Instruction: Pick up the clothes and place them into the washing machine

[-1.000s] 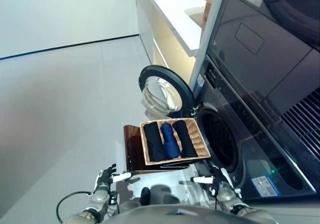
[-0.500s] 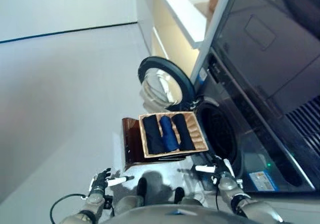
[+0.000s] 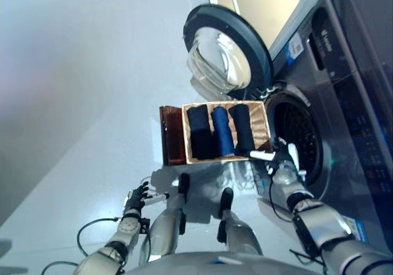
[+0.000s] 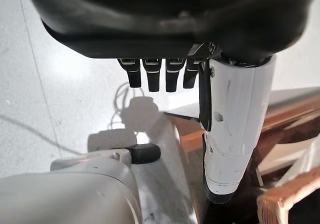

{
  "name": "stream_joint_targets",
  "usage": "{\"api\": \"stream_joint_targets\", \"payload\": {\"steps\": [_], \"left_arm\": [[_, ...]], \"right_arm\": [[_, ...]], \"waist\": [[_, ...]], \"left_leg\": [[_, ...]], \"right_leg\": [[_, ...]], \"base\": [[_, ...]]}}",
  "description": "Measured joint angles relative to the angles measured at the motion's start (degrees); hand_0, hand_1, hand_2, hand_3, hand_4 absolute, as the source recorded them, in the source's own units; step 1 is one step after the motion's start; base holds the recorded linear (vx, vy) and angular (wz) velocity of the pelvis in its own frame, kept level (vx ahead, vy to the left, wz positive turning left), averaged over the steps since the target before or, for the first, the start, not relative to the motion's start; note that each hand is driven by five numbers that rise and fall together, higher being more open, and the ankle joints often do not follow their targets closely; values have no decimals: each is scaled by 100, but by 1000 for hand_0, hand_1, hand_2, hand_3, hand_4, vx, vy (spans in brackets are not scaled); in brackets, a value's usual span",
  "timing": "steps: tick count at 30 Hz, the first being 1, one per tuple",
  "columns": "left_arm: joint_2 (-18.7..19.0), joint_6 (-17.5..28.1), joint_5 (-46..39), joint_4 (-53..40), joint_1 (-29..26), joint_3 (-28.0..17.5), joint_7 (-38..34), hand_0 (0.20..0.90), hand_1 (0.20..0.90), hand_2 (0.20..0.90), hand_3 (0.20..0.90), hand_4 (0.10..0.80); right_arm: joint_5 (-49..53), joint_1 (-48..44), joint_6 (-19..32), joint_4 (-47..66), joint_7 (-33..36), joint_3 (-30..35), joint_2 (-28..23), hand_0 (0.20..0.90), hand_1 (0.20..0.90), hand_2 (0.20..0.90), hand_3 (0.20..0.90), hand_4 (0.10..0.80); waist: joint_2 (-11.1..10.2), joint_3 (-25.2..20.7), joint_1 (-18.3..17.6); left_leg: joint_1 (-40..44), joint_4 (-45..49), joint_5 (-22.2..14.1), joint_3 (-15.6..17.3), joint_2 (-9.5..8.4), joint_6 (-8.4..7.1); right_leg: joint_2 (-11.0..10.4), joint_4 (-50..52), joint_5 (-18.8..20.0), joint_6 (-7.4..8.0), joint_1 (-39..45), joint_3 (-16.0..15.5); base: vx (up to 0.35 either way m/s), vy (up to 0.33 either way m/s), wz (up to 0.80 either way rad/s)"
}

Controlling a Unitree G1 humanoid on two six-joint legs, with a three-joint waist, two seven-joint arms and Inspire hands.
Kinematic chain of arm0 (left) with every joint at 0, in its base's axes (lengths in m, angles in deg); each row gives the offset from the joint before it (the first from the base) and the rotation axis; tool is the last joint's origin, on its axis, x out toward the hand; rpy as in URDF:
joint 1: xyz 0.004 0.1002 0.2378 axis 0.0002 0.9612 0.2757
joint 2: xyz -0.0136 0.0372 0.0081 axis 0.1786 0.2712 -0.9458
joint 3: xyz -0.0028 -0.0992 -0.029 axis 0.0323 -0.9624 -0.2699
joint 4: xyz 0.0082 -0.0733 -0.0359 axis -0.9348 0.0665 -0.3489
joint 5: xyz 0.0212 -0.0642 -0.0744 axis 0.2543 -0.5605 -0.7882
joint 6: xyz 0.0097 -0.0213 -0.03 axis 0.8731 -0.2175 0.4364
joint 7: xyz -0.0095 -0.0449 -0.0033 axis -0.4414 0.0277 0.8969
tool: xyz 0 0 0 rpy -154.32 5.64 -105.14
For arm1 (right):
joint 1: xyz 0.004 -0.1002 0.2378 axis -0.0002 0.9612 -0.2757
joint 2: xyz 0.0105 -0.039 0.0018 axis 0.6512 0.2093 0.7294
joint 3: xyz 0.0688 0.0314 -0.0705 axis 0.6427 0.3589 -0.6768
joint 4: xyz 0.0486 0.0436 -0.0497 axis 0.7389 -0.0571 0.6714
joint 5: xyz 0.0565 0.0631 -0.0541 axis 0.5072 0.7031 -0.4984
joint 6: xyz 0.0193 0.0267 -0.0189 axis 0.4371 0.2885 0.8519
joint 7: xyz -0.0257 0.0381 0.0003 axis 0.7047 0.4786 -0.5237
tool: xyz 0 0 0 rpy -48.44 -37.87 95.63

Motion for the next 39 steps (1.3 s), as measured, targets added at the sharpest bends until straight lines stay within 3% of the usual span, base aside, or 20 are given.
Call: {"api": "stream_joint_targets", "payload": {"steps": [6, 10, 11, 14, 25, 32, 39], "left_arm": [[7, 6, -324, -359, -259, 21, -147, 900, 900, 900, 900, 800], [28, 124, -383, -973, -735, 47, -255, 900, 900, 900, 900, 800], [27, 131, -384, -1109, -834, 48, -261, 900, 900, 900, 900, 800], [85, 260, -381, -1323, -980, 37, -336, 900, 900, 900, 900, 800], [187, 258, -435, -1317, -917, 24, -441, 900, 900, 900, 900, 800], [221, 305, -434, -1593, -424, 212, -450, 900, 900, 900, 900, 800], [228, 370, -433, -1608, -348, 481, -443, 900, 900, 900, 900, 800]], "right_arm": [[80, -391, 9, 1, 144, -124, -184, 900, 900, 900, 900, 800], [119, -738, 22, 14, 227, -332, -214, 900, 900, 900, 900, 800], [119, -743, 22, 18, 226, -366, -197, 900, 900, 900, 900, 800], [117, -821, 35, 45, 234, -607, -169, 900, 900, 900, 900, 800], [-27, -1407, -8, -368, 507, -911, -152, 900, 900, 900, 900, 800], [-335, -2120, -136, -1017, 744, -1003, -500, 900, 900, 900, 900, 800], [-662, -2454, -162, -1198, 750, -1114, -724, 900, 900, 900, 900, 800]], "waist": [[-25, 145, 129], [-93, 448, 109], [-136, 476, 116], [-257, 557, 104], [-344, 546, 33], [-276, 342, 415], [-99, 238, 635]], "left_leg": [[-627, 263, -5, 34, -53, -7], [-1135, 864, -194, 40, -107, -226], [-1207, 1020, -290, 50, -126, -209], [-1395, 1494, -590, 67, -162, 128], [-2069, 1854, -664, 48, -215, 197], [-2269, 1629, -568, 45, -242, 212], [-2271, 1582, -565, 41, -323, 209]], "right_leg": [[-46, 191, -27, 1, -559, -47], [-174, 1111, -419, -1, -1181, -29], [-200, 1386, -550, 5, -1299, -19], [-295, 2094, -901, -4, -1592, 26], [-376, 2526, -1019, 2, -2281, 42], [-389, 2288, -941, 44, -2487, 30], [-462, 2167, -912, 107, -2454, 23]], "base": [[0, 10, 5], [51, 39, 10], [56, 18, 11], [42, 5, 3], [7, 7, 2], [5, 58, 0], [16, 34, 2]]}}
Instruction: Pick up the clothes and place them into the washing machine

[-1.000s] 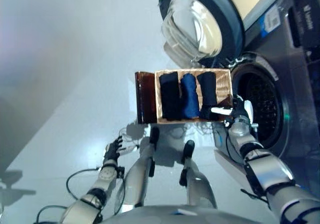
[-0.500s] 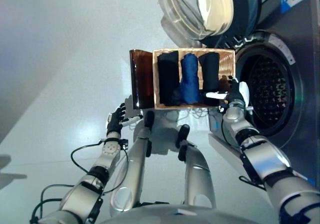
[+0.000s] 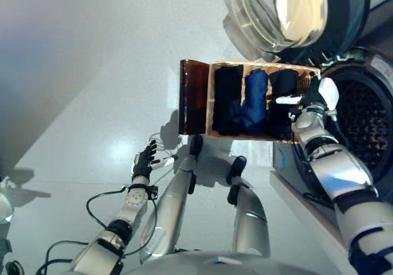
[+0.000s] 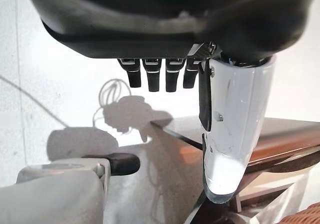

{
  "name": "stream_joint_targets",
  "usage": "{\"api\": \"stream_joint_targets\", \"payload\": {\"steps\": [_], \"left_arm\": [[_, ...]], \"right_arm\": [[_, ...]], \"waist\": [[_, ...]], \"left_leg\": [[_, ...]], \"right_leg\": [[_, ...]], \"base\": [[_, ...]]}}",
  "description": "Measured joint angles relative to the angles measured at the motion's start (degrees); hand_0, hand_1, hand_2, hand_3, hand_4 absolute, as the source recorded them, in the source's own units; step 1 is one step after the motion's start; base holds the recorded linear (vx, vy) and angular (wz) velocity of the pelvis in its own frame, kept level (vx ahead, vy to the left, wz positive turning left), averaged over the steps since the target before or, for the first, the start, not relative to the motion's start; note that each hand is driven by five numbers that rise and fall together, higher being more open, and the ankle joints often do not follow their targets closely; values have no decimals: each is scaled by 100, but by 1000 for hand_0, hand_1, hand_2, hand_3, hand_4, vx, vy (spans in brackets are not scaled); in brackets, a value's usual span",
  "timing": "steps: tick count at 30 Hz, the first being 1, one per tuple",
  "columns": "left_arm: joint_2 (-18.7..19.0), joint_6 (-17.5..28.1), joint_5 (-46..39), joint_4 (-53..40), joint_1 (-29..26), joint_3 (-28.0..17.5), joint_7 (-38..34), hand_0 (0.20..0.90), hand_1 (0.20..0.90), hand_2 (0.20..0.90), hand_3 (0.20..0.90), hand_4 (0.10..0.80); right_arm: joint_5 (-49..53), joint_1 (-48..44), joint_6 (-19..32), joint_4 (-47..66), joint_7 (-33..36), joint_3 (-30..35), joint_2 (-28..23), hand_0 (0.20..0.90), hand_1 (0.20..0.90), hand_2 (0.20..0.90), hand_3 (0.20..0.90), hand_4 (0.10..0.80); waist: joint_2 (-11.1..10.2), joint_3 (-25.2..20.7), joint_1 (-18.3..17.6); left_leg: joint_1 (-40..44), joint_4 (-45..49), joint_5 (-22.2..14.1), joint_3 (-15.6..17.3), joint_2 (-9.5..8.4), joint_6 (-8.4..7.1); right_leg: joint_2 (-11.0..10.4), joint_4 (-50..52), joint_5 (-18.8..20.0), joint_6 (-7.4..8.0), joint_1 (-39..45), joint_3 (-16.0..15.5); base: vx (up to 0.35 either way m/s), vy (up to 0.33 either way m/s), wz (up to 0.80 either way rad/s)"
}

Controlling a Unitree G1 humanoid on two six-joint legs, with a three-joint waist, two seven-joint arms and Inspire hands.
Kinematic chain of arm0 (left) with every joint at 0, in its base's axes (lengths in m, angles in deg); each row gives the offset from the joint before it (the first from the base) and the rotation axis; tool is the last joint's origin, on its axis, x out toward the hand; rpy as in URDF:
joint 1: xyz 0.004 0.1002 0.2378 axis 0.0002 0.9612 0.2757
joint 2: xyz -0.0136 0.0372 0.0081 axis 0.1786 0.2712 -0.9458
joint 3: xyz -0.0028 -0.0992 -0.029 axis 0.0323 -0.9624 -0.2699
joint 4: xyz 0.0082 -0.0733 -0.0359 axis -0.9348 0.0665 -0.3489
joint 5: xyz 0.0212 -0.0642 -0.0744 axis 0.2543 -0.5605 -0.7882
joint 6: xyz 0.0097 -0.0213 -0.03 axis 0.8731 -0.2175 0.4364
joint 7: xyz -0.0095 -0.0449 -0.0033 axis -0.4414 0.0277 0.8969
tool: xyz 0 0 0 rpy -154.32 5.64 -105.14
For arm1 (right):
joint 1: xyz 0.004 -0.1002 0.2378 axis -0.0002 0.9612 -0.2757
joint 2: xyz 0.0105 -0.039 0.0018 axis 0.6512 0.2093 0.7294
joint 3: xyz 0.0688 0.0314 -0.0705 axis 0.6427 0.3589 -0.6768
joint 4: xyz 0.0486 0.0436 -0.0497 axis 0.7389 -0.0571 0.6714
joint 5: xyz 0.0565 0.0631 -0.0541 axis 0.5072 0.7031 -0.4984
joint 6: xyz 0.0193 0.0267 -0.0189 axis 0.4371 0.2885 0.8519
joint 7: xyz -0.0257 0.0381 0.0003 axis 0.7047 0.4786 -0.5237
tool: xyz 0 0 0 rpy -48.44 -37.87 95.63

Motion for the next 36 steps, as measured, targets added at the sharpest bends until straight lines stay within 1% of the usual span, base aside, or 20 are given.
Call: {"api": "stream_joint_targets", "payload": {"steps": [4, 8, 10, 13, 24, 31, 33, 34, 35, 36], "left_arm": [[0, 10, 0, 6, -4, 7, -20, 900, 900, 900, 900, 800], [-7, 10, 0, -15, 2, 34, -22, 900, 900, 900, 900, 800], [-5, 22, 2, -45, 1, 195, -44, 900, 900, 900, 900, 800], [-12, 22, 1, -55, 15, 234, -58, 900, 900, 900, 900, 800], [-20, 117, -2, -120, 9, 231, -120, 900, 900, 900, 900, 800], [-44, 118, -14, -126, 14, 232, -120, 900, 900, 900, 900, 800], [-43, 122, -17, -133, 15, 230, -122, 900, 900, 900, 900, 800], [-44, 125, -18, -138, 9, 232, -122, 900, 900, 900, 900, 800], [-54, 125, -19, -143, 7, 231, -121, 900, 900, 900, 900, 800], [-67, 127, -26, -142, 4, 246, -118, 900, 900, 900, 900, 800]], "right_arm": [[-81, 8, -96, -100, 1, 2, -11, 900, 900, 900, 900, 800], [-178, 33, -134, -307, 37, 0, -140, 900, 900, 900, 900, 800], [-182, 22, -222, -321, 147, 2, -301, 900, 900, 900, 900, 800], [-284, 28, -271, -374, 229, 3, -369, 900, 900, 900, 900, 800], [-380, 63, -337, -366, 228, -2, -374, 900, 900, 900, 900, 800], [-404, 37, -338, -369, 349, -17, -375, 900, 900, 900, 900, 800], [-403, -17, -341, -391, 369, -140, -379, 900, 900, 900, 900, 800], [-402, -56, -347, -394, 380, -214, -389, 900, 900, 900, 900, 800], [-404, -84, -347, -399, 413, -284, -396, 900, 900, 900, 900, 800], [-409, -93, -348, -385, 483, -336, -398, 900, 900, 900, 900, 800]], "waist": [[47, -28, 39], [101, -56, 88], [190, -109, 106], [222, -114, 112], [274, -105, 120], [386, -43, 121], [385, -41, 116], [382, -38, 105], [383, -20, 84], [386, 4, 64]], "left_leg": [[1, -68, 44, -13, -55, -63], [-12, -100, 53, -25, -96, -76], [-89, -126, 76, -31, -121, -85], [-118, -238, 163, -36, -153, -110], [-170, -259, 198, -61, -185, -119], [-179, -293, 202, -122, -190, -118], [-236, -310, 193, -147, -189, -157], [-290, -320, 252, -146, -199, -155], [-309, -337, 231, -157, -202, -180], [-374, -341, 306, -163, -208, -161]], "right_leg": [[-56, -17, 13, 25, -11, -13], [-98, -8, 14, 49, -33, -22], [-126, -6, 31, 81, -110, -34], [-161, -6, 41, 97, -204, -18], [-179, -33, 44, 112, -236, -24], [-153, 17, 34, 120, -267, -40], [-164, 39, 3, 94, -333, -48], [-165, 84, 0, 106, -401, -56], [-209, 128, -35, 85, -434, -90], [-187, 135, -20, 101, -483, -108]], "base": [[7, 16, 4], [5, 30, 4], [18, 43, 6], [3, 18, 3], [-1, 1, 0], [3, -6, 2], [97, -44, 5], [-103, 29, 10], [4, -3, 17], [7, -4, 12]]}}
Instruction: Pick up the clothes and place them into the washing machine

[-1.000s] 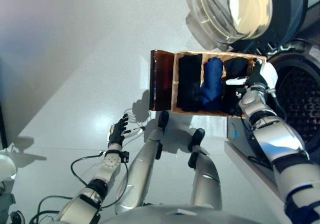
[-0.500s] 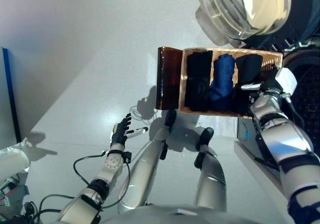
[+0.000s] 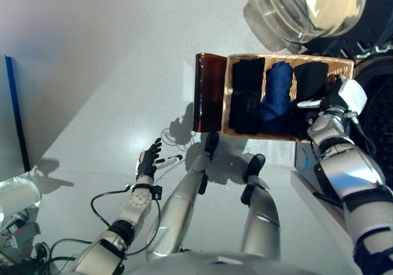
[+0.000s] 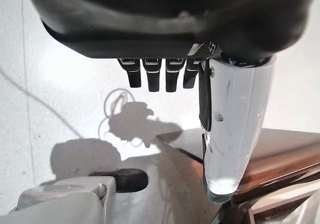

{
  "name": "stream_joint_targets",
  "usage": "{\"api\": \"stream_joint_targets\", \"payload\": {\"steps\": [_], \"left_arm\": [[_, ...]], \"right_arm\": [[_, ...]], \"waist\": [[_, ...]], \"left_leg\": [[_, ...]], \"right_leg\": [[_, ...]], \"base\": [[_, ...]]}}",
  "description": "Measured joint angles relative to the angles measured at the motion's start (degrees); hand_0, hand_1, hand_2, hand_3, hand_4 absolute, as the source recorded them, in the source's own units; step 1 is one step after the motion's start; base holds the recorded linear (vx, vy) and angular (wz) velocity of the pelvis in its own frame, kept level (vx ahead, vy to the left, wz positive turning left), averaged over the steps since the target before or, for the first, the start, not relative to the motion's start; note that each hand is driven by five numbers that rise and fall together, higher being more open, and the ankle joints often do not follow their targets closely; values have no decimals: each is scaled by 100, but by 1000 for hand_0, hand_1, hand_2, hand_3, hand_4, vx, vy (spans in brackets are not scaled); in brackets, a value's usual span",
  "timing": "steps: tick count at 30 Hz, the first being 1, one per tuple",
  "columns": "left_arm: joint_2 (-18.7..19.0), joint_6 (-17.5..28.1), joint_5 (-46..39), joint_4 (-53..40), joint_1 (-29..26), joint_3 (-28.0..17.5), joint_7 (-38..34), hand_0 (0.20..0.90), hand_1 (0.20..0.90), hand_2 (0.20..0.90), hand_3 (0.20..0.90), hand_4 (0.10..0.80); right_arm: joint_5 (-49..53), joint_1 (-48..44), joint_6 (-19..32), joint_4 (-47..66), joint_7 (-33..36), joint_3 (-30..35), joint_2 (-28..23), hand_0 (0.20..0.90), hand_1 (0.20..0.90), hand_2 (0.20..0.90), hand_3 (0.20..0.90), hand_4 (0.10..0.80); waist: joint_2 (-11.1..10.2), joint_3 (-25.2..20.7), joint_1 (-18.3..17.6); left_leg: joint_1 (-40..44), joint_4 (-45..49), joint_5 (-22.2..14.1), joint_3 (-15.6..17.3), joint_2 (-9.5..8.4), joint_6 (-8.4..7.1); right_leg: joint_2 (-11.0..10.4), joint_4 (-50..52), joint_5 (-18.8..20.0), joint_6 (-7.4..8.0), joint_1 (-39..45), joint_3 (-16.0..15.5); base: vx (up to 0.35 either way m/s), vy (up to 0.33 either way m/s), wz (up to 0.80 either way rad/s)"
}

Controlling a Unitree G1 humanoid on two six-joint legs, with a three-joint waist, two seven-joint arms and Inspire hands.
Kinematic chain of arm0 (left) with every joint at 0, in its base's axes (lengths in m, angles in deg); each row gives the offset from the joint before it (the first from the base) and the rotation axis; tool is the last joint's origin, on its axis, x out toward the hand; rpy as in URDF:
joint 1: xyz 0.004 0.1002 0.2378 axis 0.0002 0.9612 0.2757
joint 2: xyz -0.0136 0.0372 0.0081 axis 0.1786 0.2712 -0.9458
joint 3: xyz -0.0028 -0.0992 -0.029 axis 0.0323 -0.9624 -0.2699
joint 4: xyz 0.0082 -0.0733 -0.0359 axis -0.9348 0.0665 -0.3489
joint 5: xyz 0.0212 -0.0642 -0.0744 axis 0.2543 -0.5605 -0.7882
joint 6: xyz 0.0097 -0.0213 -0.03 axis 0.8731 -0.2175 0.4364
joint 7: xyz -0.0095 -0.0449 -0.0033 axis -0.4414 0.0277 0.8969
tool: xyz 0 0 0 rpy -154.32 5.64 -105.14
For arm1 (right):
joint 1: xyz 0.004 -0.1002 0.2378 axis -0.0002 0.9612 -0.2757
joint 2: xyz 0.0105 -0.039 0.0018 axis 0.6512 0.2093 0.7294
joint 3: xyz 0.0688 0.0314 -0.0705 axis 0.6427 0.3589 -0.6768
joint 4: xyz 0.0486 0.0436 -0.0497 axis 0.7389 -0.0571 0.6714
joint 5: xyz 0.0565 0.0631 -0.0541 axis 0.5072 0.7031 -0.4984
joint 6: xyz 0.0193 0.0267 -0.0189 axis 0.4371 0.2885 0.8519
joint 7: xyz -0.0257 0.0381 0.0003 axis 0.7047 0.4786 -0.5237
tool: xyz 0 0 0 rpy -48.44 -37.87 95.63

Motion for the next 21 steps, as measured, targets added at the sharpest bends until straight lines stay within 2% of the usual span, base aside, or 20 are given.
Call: {"api": "stream_joint_targets", "payload": {"steps": [2, 3, 4, 5, 6, 8, 9, 10, 21], "left_arm": [[-32, -1, -6, -6, -2, 13, 3, 900, 900, 900, 900, 800], [-41, -1, -8, -1, -2, 51, 3, 900, 900, 900, 900, 800], [-39, -2, -35, 3, -2, 109, 4, 900, 900, 900, 900, 800], [-39, -2, -37, 7, -2, 137, 2, 900, 900, 900, 900, 800], [-39, -1, -39, -2, -4, 145, 2, 900, 900, 900, 900, 800], [-37, 1, -55, -39, -8, 143, -3, 900, 900, 900, 900, 800], [-33, 5, -60, -45, -11, 138, -7, 900, 900, 900, 900, 800], [-33, 4, -86, -43, -11, 142, -9, 900, 900, 900, 900, 800], [-31, 5, -154, -78, -29, 138, -32, 900, 900, 900, 900, 800]], "right_arm": [[-4, -27, 3, 19, 106, 2, -3, 900, 900, 900, 900, 800], [-22, -27, 3, 17, 137, 2, -2, 787, 787, 787, 787, 720], [-40, -27, 2, 15, 141, 2, -1, 730, 730, 730, 730, 678], [-66, -30, -1, 13, 142, 0, -2, 705, 705, 705, 705, 661], [-84, -44, -18, 11, 151, 0, -14, 543, 543, 543, 543, 545], [-106, -85, -66, 15, 178, -3, -113, 466, 466, 466, 466, 490], [-129, -125, -94, 19, 169, -3, -166, 274, 274, 274, 274, 353], [-134, -160, -108, 13, 99, -2, -195, 200, 200, 200, 200, 300], [-131, -189, -105, 164, -28, -1, -151, 200, 200, 200, 200, 300]], "waist": [[-8, 79, 0], [-10, 109, 9], [-10, 119, 9], [-15, 125, 9], [-19, 133, 7], [-16, 156, 11], [-18, 172, 12], [-17, 174, 10], [-25, 197, 33]], "left_leg": [[-9, -17, -2, -13, 15, -5], [-9, -17, -1, -25, 18, -3], [-10, -18, -1, -34, 17, -3], [-10, -18, 0, -35, 13, -2], [-10, -19, 4, -39, 11, 4], [-10, -22, 21, -61, 7, 28], [-11, -26, 27, -76, 7, 33], [-14, -33, 37, -91, 8, 32], [-31, -110, 96, -121, 14, 48]], "right_leg": [[-11, 20, -4, -11, -27, -28], [-8, 23, -5, -12, -26, -28], [-9, 24, -5, -13, -25, -29], [-10, 34, -5, -13, -25, -30], [-13, 41, -5, -13, -25, -33], [-15, 57, -7, -14, -27, -49], [-15, 67, -10, -20, -29, -60], [-14, 70, -15, -28, -30, -76], [-5, 58, -20, -34, -80, -81]], "base": [[59, -23, 5], [0, 0, 0], [0, 0, 0], [0, 0, 0], [0, 0, 0], [17, 7, 3], [16, 13, 5], [8, 10, 5], [0, 1, 0]]}}
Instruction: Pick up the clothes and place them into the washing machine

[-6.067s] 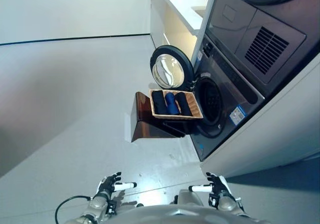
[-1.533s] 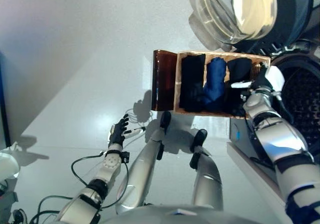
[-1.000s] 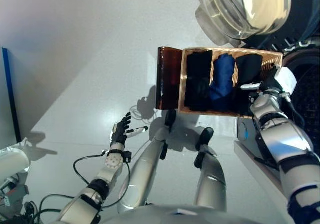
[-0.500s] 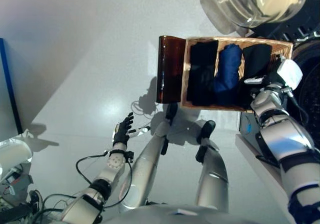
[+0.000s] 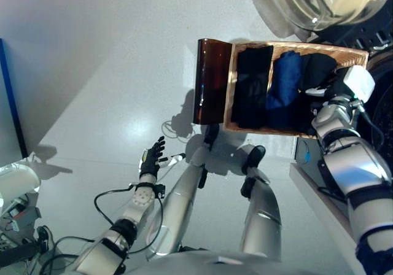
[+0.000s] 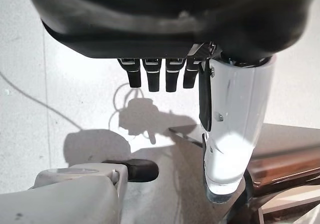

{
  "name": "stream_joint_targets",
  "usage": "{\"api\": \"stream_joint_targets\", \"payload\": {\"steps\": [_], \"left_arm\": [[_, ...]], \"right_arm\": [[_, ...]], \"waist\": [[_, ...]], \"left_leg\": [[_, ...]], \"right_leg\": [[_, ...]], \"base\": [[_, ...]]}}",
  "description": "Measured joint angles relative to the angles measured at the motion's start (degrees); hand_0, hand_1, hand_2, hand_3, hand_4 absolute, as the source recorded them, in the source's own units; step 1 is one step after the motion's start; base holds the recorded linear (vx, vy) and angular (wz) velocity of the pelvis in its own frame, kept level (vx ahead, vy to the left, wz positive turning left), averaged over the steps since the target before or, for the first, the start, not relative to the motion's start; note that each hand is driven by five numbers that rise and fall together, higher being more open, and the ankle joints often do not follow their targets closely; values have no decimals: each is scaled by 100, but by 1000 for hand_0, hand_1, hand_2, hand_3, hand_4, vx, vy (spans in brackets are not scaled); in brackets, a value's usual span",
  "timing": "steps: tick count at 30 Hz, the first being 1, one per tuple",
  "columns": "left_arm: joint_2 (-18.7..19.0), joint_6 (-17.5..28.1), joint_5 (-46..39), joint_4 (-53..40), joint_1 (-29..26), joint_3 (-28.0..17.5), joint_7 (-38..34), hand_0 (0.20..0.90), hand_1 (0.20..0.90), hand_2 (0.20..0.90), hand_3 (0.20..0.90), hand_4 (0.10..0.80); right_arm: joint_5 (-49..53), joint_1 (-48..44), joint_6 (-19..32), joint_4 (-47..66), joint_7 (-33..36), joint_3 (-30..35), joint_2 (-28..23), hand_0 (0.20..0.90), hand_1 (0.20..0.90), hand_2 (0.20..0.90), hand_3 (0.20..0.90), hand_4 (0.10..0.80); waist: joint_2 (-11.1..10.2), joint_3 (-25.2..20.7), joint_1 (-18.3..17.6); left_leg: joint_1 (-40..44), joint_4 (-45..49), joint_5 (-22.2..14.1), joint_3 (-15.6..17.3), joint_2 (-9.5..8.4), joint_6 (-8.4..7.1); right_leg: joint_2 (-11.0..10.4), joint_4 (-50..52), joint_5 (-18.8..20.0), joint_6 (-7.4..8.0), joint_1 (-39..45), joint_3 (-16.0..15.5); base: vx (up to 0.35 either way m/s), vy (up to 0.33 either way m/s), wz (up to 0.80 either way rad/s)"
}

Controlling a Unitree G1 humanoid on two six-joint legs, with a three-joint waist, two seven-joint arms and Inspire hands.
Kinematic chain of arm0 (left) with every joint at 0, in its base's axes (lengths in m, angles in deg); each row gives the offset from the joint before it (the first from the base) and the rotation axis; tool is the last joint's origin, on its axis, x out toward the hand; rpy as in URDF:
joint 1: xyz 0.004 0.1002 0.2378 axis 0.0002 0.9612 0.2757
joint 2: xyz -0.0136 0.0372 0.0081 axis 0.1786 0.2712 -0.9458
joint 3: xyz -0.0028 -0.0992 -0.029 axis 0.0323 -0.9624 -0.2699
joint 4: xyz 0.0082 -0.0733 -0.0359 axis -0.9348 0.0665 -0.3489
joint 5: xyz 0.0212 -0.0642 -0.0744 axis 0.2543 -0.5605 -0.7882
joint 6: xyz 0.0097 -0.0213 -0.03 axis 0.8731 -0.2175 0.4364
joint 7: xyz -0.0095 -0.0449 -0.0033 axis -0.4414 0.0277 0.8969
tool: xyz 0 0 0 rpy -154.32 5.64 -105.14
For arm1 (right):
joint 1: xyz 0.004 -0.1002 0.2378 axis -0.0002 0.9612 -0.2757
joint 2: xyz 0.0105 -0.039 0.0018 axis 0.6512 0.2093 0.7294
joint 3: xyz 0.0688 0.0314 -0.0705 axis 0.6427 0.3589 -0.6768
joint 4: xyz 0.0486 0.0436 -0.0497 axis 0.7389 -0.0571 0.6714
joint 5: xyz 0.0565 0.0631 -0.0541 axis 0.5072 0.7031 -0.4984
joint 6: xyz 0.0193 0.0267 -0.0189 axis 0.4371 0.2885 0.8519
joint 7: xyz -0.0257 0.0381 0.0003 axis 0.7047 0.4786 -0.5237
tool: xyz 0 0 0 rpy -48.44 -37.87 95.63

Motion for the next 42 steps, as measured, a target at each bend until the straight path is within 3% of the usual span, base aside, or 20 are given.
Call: {"api": "stream_joint_targets", "payload": {"steps": [14, 25, 28, 30, 34, 38, 42], "left_arm": [[15, -8, -29, 221, 5, -61, 13, 900, 900, 900, 900, 800], [82, -12, -27, 465, 131, -448, 17, 900, 900, 900, 900, 800], [100, -12, -38, 586, 207, -485, 18, 900, 900, 900, 900, 800], [122, -9, -45, 557, 254, -545, 24, 900, 900, 900, 900, 800], [93, 109, -130, 423, 479, -603, 45, 900, 900, 900, 900, 800], [47, 125, -228, 477, 606, -499, 173, 900, 900, 900, 900, 800], [-18, 125, -279, 519, 688, -403, 231, 900, 900, 900, 900, 800]], "right_arm": [[117, 237, 29, 189, -69, 60, 340, 200, 200, 200, 200, 300], [932, 1078, 410, 932, -82, 1281, 654, 200, 200, 200, 200, 300], [1748, 1472, 689, 1236, -125, 1950, 925, 200, 200, 200, 200, 300], [2733, 1795, 1015, 1480, -152, 2229, 1194, 200, 200, 200, 200, 300], [5238, 2086, 1880, 1919, -531, 3387, 2020, 200, 200, 200, 200, 300], [7108, 2195, 2422, 2042, -946, 4144, 2633, 200, 200, 200, 200, 300], [7682, 2238, 2731, 2132, -1123, 4318, 2679, 200, 200, 200, 200, 300]], "waist": [[-29, 20, -139], [-119, -10, -459], [-251, -100, -574], [-336, -156, -645], [-339, -168, -759], [-216, -236, -751], [28, -335, -732]], "left_leg": [[398, 90, 38, 1, 10, 47], [1152, -249, 90, 227, 62, 118], [1287, -324, 100, 303, 93, 135], [1294, -342, 100, 323, 115, 134], [1344, -407, 99, 480, 134, 132], [1347, -435, 73, 524, 105, 93], [1347, -508, 68, 550, 44, 85]], "right_leg": [[32, 44, 15, -4, 414, 18], [82, -244, 217, 55, 1029, 255], [111, -441, 306, 65, 1172, 323], [136, -509, 350, 56, 1185, 337], [157, -607, 420, 64, 1169, 484], [150, -765, 510, 72, 1170, 617], [77, -811, 543, 127, 1153, 639]], "base": [[-24, 4, 0], [25, -5, -13], [4, 0, -16], [-11, 30, -12], [-3, 68, -22], [15, 66, -15], [15, 59, 2]]}}
